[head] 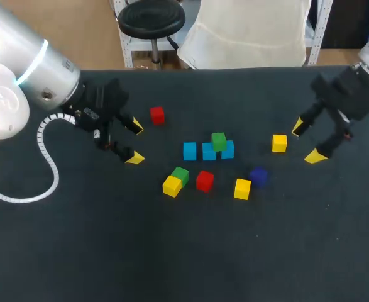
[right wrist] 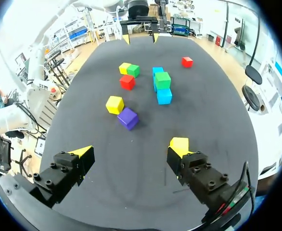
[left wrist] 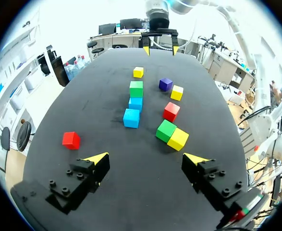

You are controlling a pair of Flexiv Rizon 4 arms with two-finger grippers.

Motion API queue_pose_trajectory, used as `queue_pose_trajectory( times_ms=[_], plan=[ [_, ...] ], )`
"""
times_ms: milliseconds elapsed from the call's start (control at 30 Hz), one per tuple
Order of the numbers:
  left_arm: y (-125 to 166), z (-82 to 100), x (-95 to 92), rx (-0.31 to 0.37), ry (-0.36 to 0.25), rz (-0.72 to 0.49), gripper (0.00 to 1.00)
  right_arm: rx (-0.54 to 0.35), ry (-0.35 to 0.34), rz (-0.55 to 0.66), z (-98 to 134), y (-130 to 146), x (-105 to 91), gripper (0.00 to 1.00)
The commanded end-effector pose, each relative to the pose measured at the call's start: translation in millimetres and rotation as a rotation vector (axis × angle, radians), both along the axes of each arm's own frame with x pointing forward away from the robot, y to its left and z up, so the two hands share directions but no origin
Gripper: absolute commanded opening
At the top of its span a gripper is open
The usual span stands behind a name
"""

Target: Place the blue cubes, place green cubes on the blue cubes, place the yellow cubes on the green cubes, then place the red cubes on the yellow cubes, and place purple cube on the red cubes.

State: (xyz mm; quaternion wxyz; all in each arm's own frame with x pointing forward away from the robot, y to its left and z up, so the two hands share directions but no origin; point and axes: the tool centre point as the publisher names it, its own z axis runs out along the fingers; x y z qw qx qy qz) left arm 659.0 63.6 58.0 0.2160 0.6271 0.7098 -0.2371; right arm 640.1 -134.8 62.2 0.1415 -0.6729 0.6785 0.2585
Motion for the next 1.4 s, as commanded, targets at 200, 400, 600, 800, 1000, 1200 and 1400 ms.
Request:
queue_pose_trajectory(
  times_ms=[200, 400, 600, 800, 1000, 1200, 1400],
  plan=[
    [1.0, -0.7, -0.3, -0.003, -0.003, -0.002, 1.00, 0.000, 0.003, 0.001, -0.5, 0.5, 1.6, 1.00],
    [-5.3, 11.4, -16.3, 0.108, -0.078, -0.146, 1.00, 0.000, 0.003, 0.001, -0.5, 0.5, 1.6, 1.00],
    [-26.0, 16.7, -34.5, 0.146, -0.143, -0.309, 1.00, 0.000, 0.003, 0.001, -0.5, 0.5, 1.6, 1.00],
    [-26.6, 15.6, -38.7, 0.172, -0.166, -0.480, 1.00, 0.000, 0.003, 0.001, -0.5, 0.5, 1.6, 1.00],
    [-16.9, 10.8, -31.3, 0.218, -0.154, -0.643, 1.00, 0.000, 0.003, 0.001, -0.5, 0.5, 1.6, 1.00],
    [-11.8, 10.7, -13.6, 0.222, -0.128, -0.625, 1.00, 0.000, 0.003, 0.001, -0.5, 0.5, 1.6, 1.00],
    [-15.3, 5.4, -6.6, 0.240, -0.116, -0.605, 1.00, 0.000, 0.003, 0.001, -0.5, 0.5, 1.6, 1.00]
  ],
)
